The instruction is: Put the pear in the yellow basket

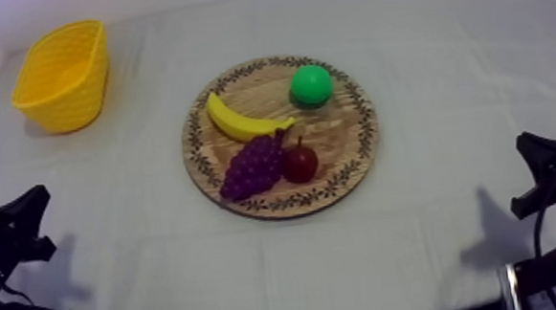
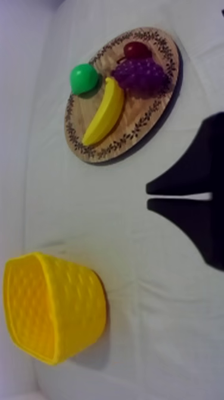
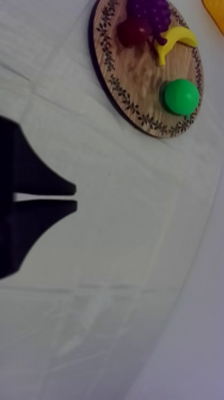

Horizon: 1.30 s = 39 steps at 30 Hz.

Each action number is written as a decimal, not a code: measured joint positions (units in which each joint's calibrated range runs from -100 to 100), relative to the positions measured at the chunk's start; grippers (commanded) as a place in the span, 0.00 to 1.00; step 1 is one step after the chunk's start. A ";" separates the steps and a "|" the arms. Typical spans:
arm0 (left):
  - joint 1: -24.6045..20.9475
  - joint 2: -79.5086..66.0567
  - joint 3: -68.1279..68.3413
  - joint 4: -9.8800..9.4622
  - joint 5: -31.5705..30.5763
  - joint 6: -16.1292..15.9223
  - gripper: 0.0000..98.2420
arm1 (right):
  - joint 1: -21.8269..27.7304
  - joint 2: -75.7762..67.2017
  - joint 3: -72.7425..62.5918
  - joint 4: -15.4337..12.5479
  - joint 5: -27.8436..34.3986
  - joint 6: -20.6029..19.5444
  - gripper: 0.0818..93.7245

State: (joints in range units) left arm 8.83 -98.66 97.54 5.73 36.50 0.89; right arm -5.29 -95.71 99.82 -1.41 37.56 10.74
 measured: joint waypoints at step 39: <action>11.52 60.05 -42.64 5.12 15.97 2.22 0.00 | 0.00 0.00 0.00 0.05 0.00 -0.04 0.00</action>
State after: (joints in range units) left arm 20.35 -38.61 54.90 10.86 52.47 3.12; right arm -5.29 -95.71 99.82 -1.36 37.56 10.70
